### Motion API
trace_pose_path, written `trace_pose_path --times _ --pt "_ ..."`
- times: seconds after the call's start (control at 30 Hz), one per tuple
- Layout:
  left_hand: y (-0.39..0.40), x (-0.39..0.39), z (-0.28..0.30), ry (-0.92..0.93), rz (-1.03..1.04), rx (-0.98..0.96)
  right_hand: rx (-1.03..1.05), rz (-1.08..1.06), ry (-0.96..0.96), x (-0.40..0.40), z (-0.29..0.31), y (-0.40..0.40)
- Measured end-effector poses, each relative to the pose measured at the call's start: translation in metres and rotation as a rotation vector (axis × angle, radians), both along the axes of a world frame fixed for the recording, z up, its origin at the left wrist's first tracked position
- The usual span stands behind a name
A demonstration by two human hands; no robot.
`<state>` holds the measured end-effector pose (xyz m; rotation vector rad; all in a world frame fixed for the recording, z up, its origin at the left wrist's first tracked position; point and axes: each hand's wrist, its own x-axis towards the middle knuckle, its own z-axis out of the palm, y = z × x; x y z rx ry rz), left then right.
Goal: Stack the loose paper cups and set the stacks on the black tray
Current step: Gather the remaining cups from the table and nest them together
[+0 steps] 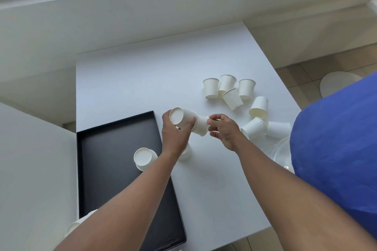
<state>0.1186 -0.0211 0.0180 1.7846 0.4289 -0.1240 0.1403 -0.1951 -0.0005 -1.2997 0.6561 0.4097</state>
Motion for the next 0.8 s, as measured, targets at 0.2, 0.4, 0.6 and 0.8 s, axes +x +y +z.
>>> trace_pose_path --times 0.2,0.4,0.6,0.8 --pt "0.011 -0.001 0.007 0.010 0.020 0.003 0.046 0.019 0.012 -0.001 0.004 0.008" --pt "0.020 -0.006 0.013 0.027 -0.040 0.017 0.108 0.049 -0.011 -0.003 0.012 0.021" --pt "0.029 -0.010 0.018 0.007 -0.040 0.072 0.208 0.089 -0.003 -0.002 0.019 0.034" --pt "0.031 -0.016 0.026 -0.052 -0.091 0.207 0.155 0.138 0.028 -0.004 0.021 0.036"
